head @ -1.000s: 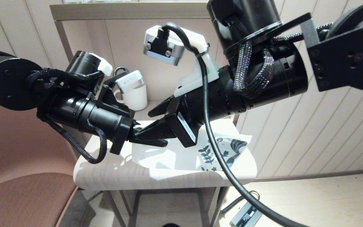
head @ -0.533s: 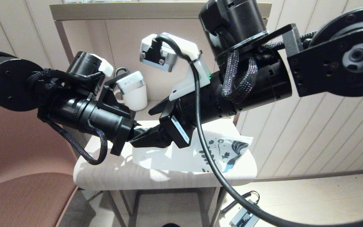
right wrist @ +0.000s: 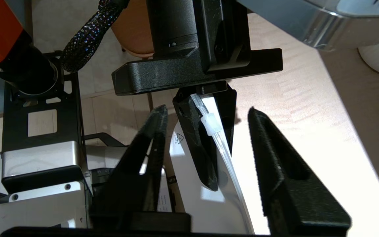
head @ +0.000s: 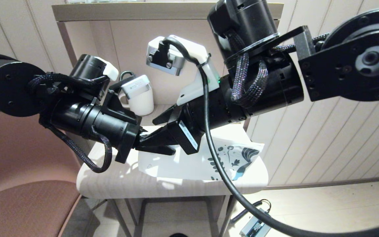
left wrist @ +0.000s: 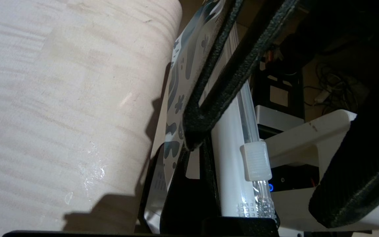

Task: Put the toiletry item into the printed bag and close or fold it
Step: Close the strorage bag and place it on the desk

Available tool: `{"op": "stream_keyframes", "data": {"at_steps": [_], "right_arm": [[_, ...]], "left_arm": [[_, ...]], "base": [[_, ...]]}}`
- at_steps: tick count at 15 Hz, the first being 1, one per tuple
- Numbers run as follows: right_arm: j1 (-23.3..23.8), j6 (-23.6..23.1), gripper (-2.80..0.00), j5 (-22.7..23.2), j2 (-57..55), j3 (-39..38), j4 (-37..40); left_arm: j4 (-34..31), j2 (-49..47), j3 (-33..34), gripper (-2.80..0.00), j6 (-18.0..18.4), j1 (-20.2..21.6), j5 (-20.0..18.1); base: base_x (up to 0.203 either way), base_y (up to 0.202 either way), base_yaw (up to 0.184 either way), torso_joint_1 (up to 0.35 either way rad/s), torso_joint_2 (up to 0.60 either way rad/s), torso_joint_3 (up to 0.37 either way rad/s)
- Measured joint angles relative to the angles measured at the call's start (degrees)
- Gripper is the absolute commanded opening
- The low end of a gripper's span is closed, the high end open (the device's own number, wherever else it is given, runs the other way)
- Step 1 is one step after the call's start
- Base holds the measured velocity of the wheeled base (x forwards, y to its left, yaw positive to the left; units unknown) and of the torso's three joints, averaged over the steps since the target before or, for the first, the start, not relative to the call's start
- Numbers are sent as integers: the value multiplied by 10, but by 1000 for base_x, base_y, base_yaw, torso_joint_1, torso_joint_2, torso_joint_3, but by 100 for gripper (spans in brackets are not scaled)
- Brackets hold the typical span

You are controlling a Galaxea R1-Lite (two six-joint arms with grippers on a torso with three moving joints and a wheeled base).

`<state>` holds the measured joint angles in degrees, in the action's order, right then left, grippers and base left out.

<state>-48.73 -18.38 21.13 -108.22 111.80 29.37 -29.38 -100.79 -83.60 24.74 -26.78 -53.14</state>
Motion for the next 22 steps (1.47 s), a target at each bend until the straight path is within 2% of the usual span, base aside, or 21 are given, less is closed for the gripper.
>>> {"op": "stream_keyframes", "data": {"at_steps": [13, 22], "right_arm": [[5, -2, -280, 3, -1, -4, 4], [19, -5, -280, 3, 20, -44, -2]], "left_arm": [[0, 2, 3, -280, 0, -2, -1], [0, 1, 5, -280, 1, -6, -1]], "base": [[0, 0, 0, 0, 0, 0], [0, 0, 0, 0, 0, 0]]}}
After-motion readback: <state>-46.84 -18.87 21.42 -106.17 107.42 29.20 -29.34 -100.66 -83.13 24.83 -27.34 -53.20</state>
